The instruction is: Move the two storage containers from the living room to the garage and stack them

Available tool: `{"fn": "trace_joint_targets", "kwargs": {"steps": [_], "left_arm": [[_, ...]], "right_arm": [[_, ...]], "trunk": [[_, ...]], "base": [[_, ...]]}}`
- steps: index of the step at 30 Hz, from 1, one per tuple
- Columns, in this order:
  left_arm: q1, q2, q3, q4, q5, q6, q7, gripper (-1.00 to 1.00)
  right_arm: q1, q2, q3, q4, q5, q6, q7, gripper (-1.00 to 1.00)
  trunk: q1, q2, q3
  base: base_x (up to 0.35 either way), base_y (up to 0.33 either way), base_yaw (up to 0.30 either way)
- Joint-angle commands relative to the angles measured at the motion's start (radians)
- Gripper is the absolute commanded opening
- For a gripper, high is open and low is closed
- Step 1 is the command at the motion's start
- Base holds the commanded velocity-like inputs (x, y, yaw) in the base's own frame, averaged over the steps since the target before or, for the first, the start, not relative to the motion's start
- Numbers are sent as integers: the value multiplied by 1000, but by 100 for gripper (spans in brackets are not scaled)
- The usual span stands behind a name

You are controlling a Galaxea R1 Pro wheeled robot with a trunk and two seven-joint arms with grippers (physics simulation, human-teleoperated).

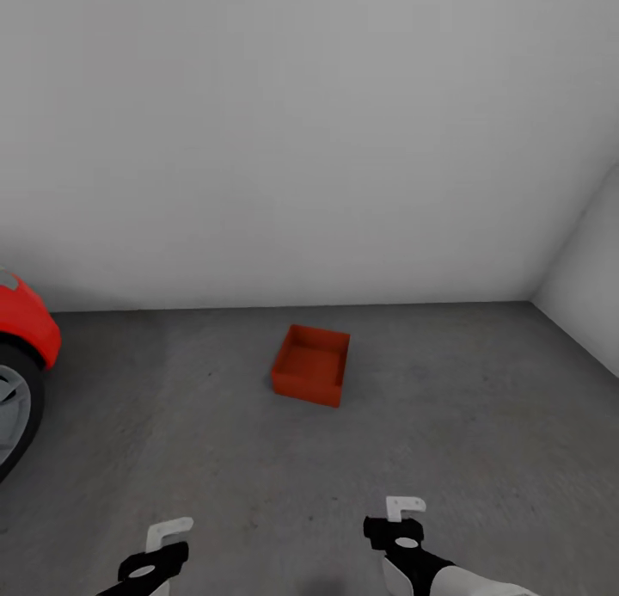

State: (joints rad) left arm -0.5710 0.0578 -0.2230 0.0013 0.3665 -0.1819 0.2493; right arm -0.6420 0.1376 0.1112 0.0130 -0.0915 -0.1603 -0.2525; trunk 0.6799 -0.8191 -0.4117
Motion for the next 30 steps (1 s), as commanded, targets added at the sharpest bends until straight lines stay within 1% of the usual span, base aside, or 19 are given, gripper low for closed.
{"fn": "trace_joint_targets", "kwargs": {"steps": [1, 3, 6, 7, 9, 11, 13, 15, 17, 18, 20, 21, 22, 25, 27, 30], "left_arm": [[3, -2, -9, 1, 8, -2, 3, 100], [7, -4, -9, 1, 8, 4, 3, 100], [10, -5, -8, 1, 9, 38, 3, 100], [10, -5, -8, 1, 9, 38, 3, 100], [11, -5, -8, 1, 9, 68, 2, 100], [14, -6, -8, 1, 10, 87, 2, 100], [26, -6, -9, 1, 9, 96, 2, 100], [51, -6, -9, 0, 10, 103, 2, 100], [73, -6, -9, 0, 10, 105, 0, 100], [81, -6, -9, 0, 10, 105, 0, 100], [120, -6, -9, 0, 11, 106, 0, 100], [139, -7, -8, 0, 11, 106, -1, 100], [149, -7, -8, 0, 11, 106, -1, 100], [203, -6, -7, 0, 14, 107, -2, 100], [234, -6, -7, 0, 19, 107, -3, 100], [261, -6, -7, 1, 23, 108, -3, 100]], "right_arm": [[-1, 0, 8, 3, -9, -4, -2, 100], [-1, 1, 9, 4, -9, -4, -1, 100], [-1, 3, 10, 5, -8, -4, 0, 100], [-1, 3, 10, 5, -8, -4, 0, 100], [0, 3, 10, 5, -8, -4, 0, 100], [8, -6, 10, 13, -7, 0, 0, 100], [29, -31, 12, 17, -5, 10, 1, 100], [58, -65, 12, 19, -1, 18, 3, 100], [75, -82, 13, 20, 1, 24, 4, 100], [80, -86, 13, 20, 1, 27, 4, 100], [114, -98, 13, 20, 2, 38, 4, 100], [141, -102, 13, 21, 2, 42, 4, 100], [157, -103, 13, 21, 2, 43, 5, 100], [264, -123, 13, 21, 4, 40, 8, 100], [325, -130, 13, 21, 6, 36, 19, 100], [379, -134, 13, 20, -2, 27, 27, 100]], "trunk": [[0, -1, -1], [0, -1, -1], [0, -1, -1], [0, -1, -1], [0, -1, -1], [0, -1, -1], [0, -1, -1], [0, -1, -1], [0, -1, -1], [0, -1, -1], [0, -1, -1], [0, -1, -1], [0, -1, -1], [0, -1, -1], [0, -1, -1], [0, -1, -1]], "base": [[0, 0, 0], [0, 0, 0], [0, 0, 0], [0, 0, 0], [0, 0, 0], [0, 0, 0], [0, 0, 0], [0, 0, 0], [0, 0, 0], [0, 0, 0], [0, 0, 0], [0, 0, 0], [0, 0, 0], [0, 0, 0], [0, 0, 0], [0, 0, 0]]}}
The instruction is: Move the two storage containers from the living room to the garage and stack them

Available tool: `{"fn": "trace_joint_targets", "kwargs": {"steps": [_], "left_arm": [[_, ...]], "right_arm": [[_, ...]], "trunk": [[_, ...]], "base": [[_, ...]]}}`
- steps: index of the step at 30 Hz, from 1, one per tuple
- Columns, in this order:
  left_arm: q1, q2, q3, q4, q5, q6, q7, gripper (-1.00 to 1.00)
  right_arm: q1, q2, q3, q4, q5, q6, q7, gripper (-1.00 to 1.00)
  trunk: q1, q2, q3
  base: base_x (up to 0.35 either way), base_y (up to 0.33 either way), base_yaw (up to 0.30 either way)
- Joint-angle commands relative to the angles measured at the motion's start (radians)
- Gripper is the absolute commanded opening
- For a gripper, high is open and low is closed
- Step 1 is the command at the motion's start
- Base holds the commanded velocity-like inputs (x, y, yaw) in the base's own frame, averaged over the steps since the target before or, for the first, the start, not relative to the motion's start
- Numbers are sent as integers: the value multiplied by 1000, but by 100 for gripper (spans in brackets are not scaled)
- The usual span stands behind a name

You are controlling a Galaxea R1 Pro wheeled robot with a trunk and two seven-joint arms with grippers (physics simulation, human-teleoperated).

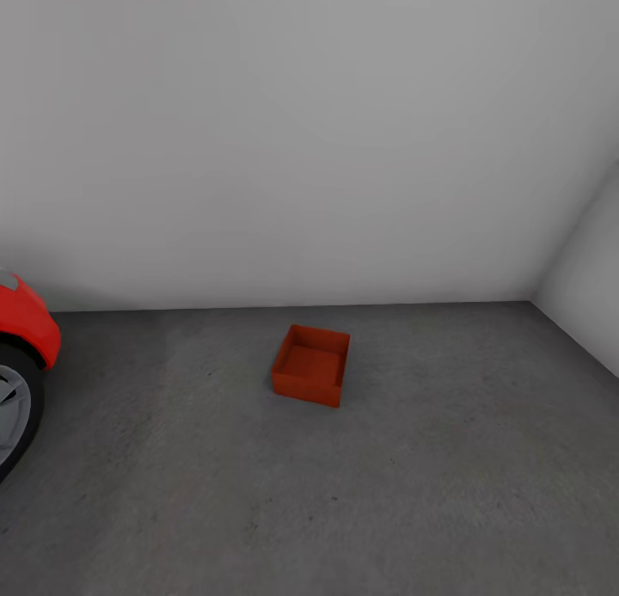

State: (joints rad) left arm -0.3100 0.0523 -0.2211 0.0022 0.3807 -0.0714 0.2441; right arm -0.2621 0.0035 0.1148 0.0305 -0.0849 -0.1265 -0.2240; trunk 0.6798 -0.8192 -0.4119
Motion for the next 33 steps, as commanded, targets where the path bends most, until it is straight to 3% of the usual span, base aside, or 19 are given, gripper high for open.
{"fn": "trace_joint_targets", "kwargs": {"steps": [1, 6, 16, 17, 23, 33], "left_arm": [[3, 0, -9, 0, 9, -2, 2, 100], [30, 5, -9, 0, 15, 11, 3, 100], [65, 3, -9, 1, 15, 13, 1, 100], [95, 1, -9, 1, 17, 13, 0, 100], [98, -2, -9, -1, 15, -2, -7, 100], [98, -2, -9, -1, 16, -8, -8, 100]], "right_arm": [[6, 0, 9, 3, -9, -9, 0, 100], [38, 4, 9, 3, -13, -13, 4, 100], [46, 6, 9, 4, -8, -15, 18, 100], [75, 15, 8, 3, -7, -24, 21, 100], [84, 15, 6, 3, -9, -30, 95, 100], [90, 15, 6, 4, -14, -30, 111, 100]], "trunk": [[0, -1, -1], [0, -1, -1], [0, -1, -1], [0, -1, 0], [0, -1, 9], [0, -1, 25]], "base": [[0, 0, 0], [0, 0, 0], [0, 0, 0], [0, 0, 0], [0, 0, 0], [0, 0, 0]]}}
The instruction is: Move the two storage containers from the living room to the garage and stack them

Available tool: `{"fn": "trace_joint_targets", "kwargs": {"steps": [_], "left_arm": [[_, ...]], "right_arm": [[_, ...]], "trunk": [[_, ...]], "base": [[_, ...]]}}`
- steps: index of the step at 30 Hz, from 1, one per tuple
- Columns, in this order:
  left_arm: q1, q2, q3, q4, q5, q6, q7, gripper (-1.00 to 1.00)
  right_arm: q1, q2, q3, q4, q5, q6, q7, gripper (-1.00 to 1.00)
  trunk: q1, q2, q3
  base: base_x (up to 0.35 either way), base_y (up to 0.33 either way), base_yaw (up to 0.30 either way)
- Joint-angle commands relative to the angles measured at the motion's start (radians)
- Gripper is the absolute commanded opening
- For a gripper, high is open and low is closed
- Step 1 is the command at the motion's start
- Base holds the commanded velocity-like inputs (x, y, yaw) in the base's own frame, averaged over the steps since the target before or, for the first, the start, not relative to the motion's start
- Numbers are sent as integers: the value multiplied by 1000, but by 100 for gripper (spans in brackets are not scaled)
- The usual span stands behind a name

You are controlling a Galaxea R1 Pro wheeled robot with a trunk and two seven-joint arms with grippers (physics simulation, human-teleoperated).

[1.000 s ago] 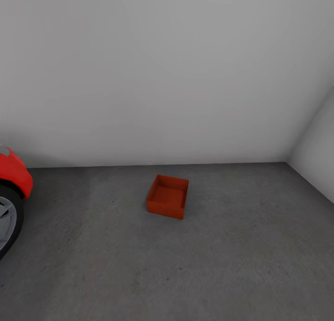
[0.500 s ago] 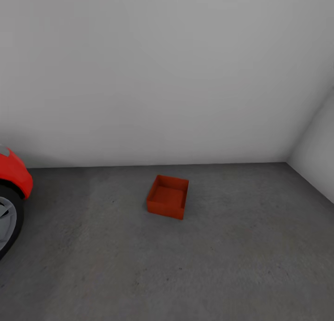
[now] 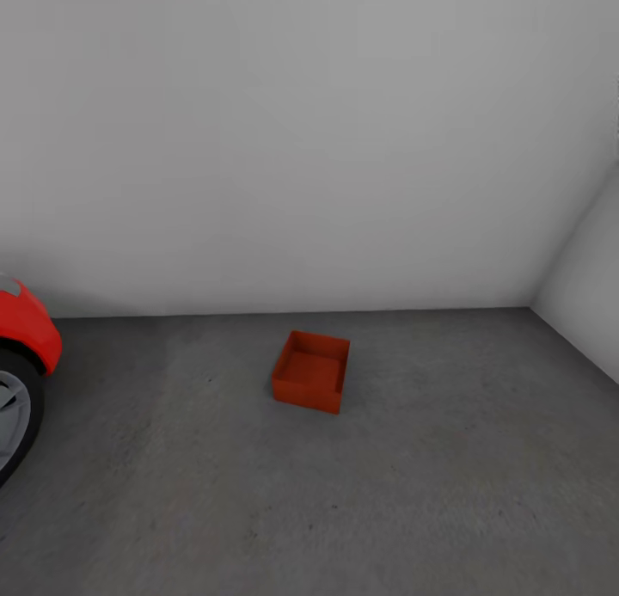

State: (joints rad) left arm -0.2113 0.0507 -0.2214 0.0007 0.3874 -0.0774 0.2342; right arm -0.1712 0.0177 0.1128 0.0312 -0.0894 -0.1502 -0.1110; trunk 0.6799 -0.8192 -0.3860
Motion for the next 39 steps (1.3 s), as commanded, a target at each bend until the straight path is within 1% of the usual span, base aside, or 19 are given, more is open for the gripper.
{"fn": "trace_joint_targets", "kwargs": {"steps": [1, 7, 9, 11, 12, 17, 21, 28, 39], "left_arm": [[0, 0, -8, 0, 10, 0, 2, 100], [1, 0, -8, 1, 10, 9, -3, 100], [1, 0, -9, 1, 10, 13, -14, 100], [1, 0, -8, 1, 10, 17, -40, 100], [1, 1, -8, 1, 11, 20, -89, 100], [1, 2, -8, 1, 11, 20, -122, 100], [1, 1, -9, 0, 9, 5, -130, 100], [1, 5, -17, -5, 0, 1, -130, 100], [1, 5, -12, -5, -2, 1, -130, 100]], "right_arm": [[0, 1, 8, 3, -10, -6, -2, 100], [2, 1, 8, 3, -12, -6, -1, 100], [2, 1, 8, 3, -12, -6, -1, 100], [2, 0, 8, 3, -12, -6, 0, 100], [2, -1, 7, 3, -13, -6, 0, 100], [2, -2, 6, 3, -16, -6, 9, 100], [6, -2, 5, 3, -18, -9, 20, 100], [7, -2, 5, 4, -18, -12, 22, 100], [7, -2, 5, 3, -17, -12, 22, 100]], "trunk": [[0, -1, 1], [0, -1, 10], [0, -1, 14], [0, -1, 17], [0, -1, 19], [0, -1, 27], [0, -1, 33], [0, -1, 45], [0, -1, 63]], "base": [[0, 0, 0], [0, 0, 0], [0, 0, 0], [0, 0, 0], [0, 0, 0], [0, 0, 0], [0, 0, 0], [0, 0, 0], [0, 0, 0]]}}
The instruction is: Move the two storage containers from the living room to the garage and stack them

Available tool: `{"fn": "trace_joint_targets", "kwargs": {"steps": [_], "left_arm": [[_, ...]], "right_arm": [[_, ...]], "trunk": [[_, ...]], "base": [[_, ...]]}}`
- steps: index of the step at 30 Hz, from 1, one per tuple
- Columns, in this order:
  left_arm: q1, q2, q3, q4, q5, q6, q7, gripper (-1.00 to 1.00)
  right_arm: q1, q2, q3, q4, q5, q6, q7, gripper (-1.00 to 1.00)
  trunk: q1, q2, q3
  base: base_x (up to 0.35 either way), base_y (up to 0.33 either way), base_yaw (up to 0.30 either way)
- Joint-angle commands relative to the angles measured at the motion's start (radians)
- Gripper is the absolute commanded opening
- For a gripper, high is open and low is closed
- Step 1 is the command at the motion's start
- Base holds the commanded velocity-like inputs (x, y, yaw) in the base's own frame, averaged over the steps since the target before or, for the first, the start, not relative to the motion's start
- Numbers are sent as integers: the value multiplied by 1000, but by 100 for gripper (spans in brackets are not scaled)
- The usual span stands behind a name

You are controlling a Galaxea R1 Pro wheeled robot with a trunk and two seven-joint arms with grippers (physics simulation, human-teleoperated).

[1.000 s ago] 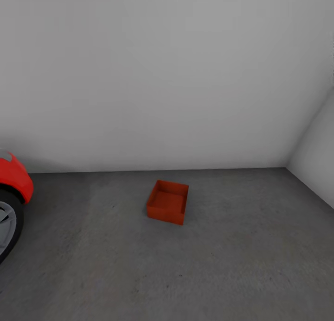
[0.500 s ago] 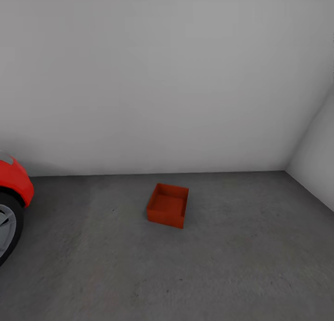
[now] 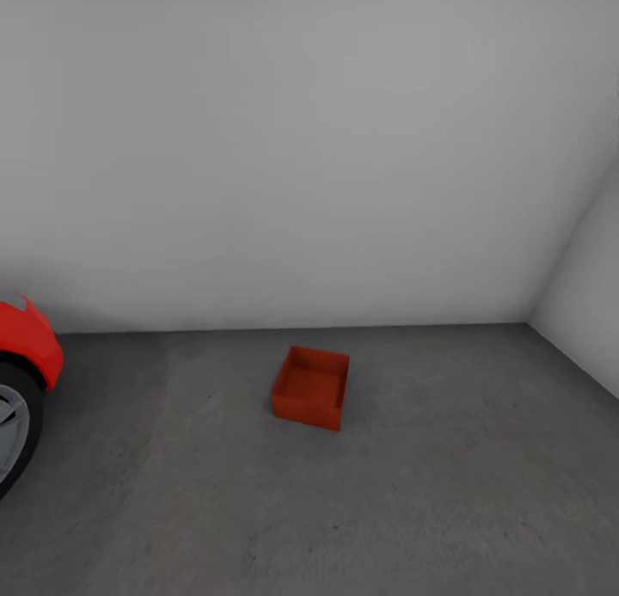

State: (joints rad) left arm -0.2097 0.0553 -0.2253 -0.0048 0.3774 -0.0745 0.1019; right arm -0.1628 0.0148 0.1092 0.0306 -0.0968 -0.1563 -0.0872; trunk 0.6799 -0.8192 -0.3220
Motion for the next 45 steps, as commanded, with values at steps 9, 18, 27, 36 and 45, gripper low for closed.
{"fn": "trace_joint_targets", "kwargs": {"steps": [9, 18, 27, 36, 45], "left_arm": [[0, 0, -10, 0, 9, -3, 2, 100], [0, 0, -8, 0, 9, -3, 2, 100], [0, 0, -10, 0, 9, -2, 2, 100], [0, 0, -8, 0, 9, -2, 2, 100], [0, 0, -8, 0, 9, -3, 2, 100]], "right_arm": [[-1, 0, 7, 3, -10, -4, -2, 100], [-1, 0, 7, 3, -9, -6, -2, 100], [-1, -1, 7, 4, -10, -6, -2, 100], [-1, 2, 7, 4, -9, -6, -2, 100], [12, 2, 7, 3, -3, -14, -3, 100]], "trunk": [[0, -1, 14], [0, -1, 28], [0, -1, 43], [0, -1, 58], [0, -1, 73]], "base": [[0, 0, 0], [0, 0, 0], [0, 0, 0], [0, 0, 0], [0, 0, 0]]}}
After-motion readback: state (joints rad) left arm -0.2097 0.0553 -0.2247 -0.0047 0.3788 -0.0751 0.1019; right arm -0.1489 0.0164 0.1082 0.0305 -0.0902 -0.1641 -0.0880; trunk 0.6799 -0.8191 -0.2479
